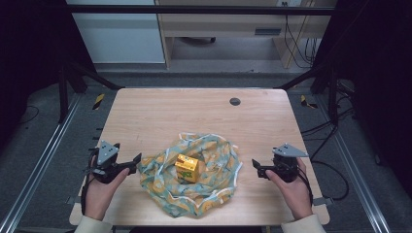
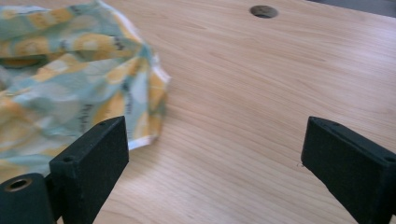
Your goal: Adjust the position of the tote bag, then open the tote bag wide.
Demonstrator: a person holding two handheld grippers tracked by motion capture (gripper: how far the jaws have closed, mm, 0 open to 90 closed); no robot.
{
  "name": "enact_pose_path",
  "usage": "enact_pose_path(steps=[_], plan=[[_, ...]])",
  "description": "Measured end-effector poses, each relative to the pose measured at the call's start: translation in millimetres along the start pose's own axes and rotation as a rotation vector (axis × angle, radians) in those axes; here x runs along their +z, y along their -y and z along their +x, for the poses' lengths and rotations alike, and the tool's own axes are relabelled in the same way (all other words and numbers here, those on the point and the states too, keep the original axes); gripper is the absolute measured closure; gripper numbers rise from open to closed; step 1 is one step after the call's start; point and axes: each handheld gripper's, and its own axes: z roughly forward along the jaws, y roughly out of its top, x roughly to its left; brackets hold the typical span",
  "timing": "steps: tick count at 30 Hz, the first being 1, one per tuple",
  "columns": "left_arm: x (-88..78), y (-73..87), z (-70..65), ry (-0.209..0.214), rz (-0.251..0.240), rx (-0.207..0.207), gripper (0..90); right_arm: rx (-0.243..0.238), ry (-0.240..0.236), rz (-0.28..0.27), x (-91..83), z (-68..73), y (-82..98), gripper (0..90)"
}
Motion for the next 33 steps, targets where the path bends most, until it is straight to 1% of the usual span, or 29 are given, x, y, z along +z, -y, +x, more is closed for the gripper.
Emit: enact_pose_path(steps=[1,2,5,8,9,10,11,13,14,15,18,19,20,23,25,26,28,31,32,33], plan=[[1.2,2.3,6.6,-0.021,0.013,-0.008,11.8,0.003,0.008,-0.004,0.0,-3.7,1.1,7.1],[2.1,5.0,14.6,-0.034,0.024,-0.028,10.5,0.015,0.037,-0.007,0.2,-12.9,3.4,7.0],[2.7,8.0,24.4,-0.053,0.031,-0.046,8.9,0.044,0.061,-0.015,0.8,-22.0,4.7,7.0],[4.9,11.5,34.5,-0.070,0.041,-0.052,7.5,0.056,0.088,-0.023,2.0,-33.1,6.0,7.0],[5.7,12.4,36.6,-0.072,0.046,-0.056,7.2,0.067,0.100,-0.014,3.2,-37.9,7.3,7.0],[7.4,13.9,39.9,-0.076,0.054,-0.063,7.1,0.064,0.112,-0.009,4.5,-41.4,8.6,7.1],[8.5,14.9,42.0,-0.077,0.059,-0.062,6.9,0.073,0.125,-0.001,6.1,-46.9,10.5,7.6],[11.9,18.1,47.6,-0.081,0.074,-0.059,6.1,0.100,0.136,0.008,6.7,-53.8,12.6,7.9],[13.8,20.0,51.5,-0.089,0.083,-0.063,6.1,0.105,0.146,0.006,6.6,-56.1,13.5,8.2],[14.9,21.5,54.5,-0.091,0.091,-0.072,6.1,0.108,0.159,0.004,5.7,-59.5,14.6,8.6],[16.3,25.4,61.7,-0.093,0.109,-0.094,6.1,0.125,0.176,0.002,4.3,-66.4,17.9,8.6],[16.4,26.2,62.8,-0.088,0.114,-0.099,6.1,0.135,0.177,0.004,4.4,-67.8,19.1,8.6],[16.8,27.5,64.2,-0.079,0.127,-0.100,6.1,0.134,0.177,0.006,4.6,-69.2,20.0,8.7],[18.2,28.3,63.6,-0.074,0.151,-0.101,6.6,0.147,0.172,0.030,7.2,-71.0,24.0,8.8],[19.0,27.3,61.0,-0.053,0.189,-0.098,6.9,0.149,0.160,0.047,8.3,-69.6,25.2,9.0],[19.8,27.2,58.7,-0.036,0.220,-0.083,6.9,0.141,0.162,0.055,9.1,-68.9,25.8,9.7],[22.1,27.3,54.2,-0.030,0.242,-0.056,7.1,0.133,0.162,0.085,10.1,-64.7,26.3,11.3],[23.3,26.1,49.3,-0.036,0.231,-0.033,7.1,0.127,0.145,0.102,10.5,-57.3,27.1,11.5],[23.6,26.1,47.9,-0.034,0.227,-0.031,7.0,0.131,0.138,0.116,11.5,-54.7,27.9,11.2],[23.8,26.2,46.8,-0.033,0.226,-0.029,7.0,0.123,0.129,0.126,12.4,-52.9,28.6,10.8]])
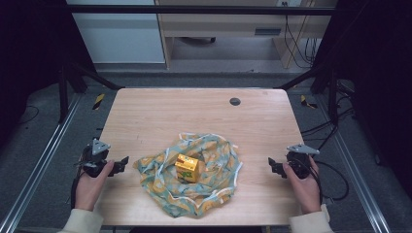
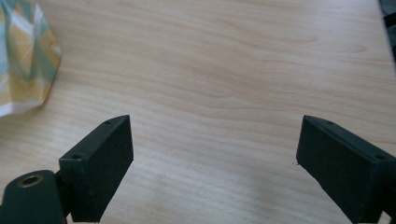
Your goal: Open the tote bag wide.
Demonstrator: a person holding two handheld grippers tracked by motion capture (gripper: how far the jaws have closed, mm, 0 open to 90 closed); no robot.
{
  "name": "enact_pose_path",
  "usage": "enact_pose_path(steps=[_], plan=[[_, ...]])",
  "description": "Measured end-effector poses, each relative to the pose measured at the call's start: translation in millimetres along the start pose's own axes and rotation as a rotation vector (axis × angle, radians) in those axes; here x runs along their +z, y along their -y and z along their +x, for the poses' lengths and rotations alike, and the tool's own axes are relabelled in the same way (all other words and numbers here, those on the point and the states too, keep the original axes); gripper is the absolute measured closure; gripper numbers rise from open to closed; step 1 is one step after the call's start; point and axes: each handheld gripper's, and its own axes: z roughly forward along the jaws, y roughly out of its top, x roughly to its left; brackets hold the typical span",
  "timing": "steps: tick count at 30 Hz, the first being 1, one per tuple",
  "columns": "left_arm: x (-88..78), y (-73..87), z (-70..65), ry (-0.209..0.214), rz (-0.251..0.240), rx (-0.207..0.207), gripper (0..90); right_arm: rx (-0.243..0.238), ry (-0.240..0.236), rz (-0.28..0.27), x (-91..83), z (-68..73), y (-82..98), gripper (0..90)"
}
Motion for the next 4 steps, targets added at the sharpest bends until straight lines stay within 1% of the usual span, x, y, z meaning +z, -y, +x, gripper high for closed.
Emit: enact_pose_path(steps=[1,4], plan=[[0.3,0.2,-1.7,0.003,-0.003,0.004,6.9,-0.008,-0.008,0.004,0.4,0.9,0.3,10.6],[0.6,-0.2,-7.0,0.014,-0.008,0.016,6.8,-0.011,-0.019,0.006,1.5,3.7,-0.5,10.4]])
